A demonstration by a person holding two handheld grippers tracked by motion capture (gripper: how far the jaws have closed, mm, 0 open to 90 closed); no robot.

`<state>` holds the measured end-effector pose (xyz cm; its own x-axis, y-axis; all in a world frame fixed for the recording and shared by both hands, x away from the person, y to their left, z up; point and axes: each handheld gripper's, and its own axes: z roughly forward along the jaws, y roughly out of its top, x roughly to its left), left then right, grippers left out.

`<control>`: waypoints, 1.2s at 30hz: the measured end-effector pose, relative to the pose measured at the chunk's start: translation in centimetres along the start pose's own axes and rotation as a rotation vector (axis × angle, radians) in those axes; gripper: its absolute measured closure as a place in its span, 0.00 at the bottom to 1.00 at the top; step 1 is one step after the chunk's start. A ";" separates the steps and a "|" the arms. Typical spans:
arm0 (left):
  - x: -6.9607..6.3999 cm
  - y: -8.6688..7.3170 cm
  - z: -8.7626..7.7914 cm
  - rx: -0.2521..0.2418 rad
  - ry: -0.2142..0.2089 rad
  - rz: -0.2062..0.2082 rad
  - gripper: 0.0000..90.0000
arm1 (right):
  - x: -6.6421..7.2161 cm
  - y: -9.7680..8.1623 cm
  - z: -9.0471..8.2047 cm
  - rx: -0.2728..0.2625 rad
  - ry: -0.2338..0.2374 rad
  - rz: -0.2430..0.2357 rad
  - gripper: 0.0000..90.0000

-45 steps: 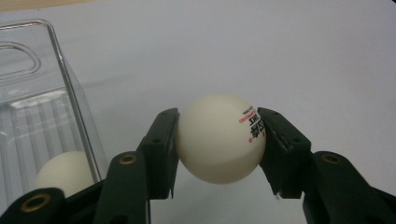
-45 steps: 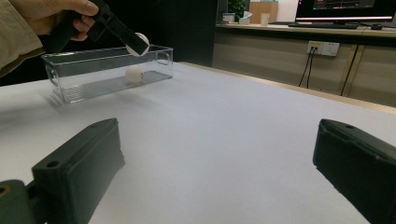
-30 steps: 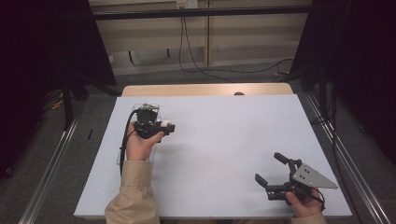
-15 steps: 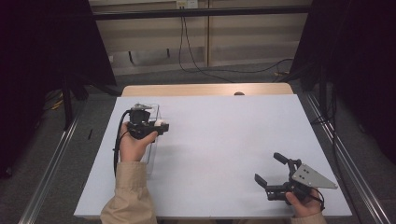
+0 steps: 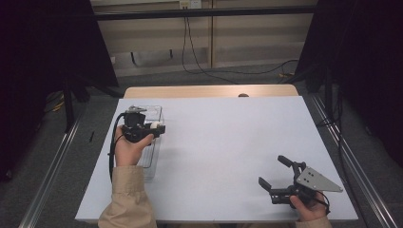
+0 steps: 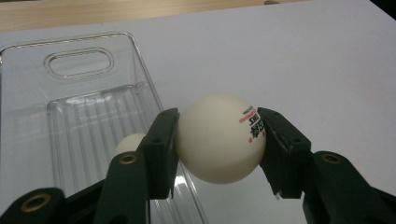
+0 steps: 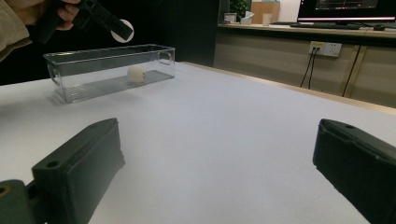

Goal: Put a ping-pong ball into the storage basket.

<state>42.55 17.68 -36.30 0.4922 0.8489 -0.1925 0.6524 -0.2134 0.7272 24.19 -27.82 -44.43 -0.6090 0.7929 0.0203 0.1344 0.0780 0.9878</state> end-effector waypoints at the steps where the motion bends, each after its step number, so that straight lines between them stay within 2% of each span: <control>1: 0.1 0.0 -0.1 0.000 -0.002 -0.003 0.57 | 0.0 0.0 0.0 0.001 0.000 -0.001 0.01; 15: 0.7 -0.2 -0.4 -0.010 0.018 -0.001 0.57 | 0.0 0.0 0.0 -0.001 -0.002 0.003 0.01; 28: 1.2 -0.4 -0.5 -0.014 0.054 -0.003 0.57 | 0.0 0.0 0.0 -0.002 -0.002 0.006 0.01; 36: 1.5 -0.6 -0.7 -0.015 0.059 -0.005 0.57 | -0.1 0.0 -0.1 -0.004 -0.001 0.006 0.01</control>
<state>42.52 19.37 -36.54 0.4539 0.8771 -0.1569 0.6456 -0.2024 0.7364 24.19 -27.89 -44.38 -0.6071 0.7942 0.0257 0.1349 0.0712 0.9883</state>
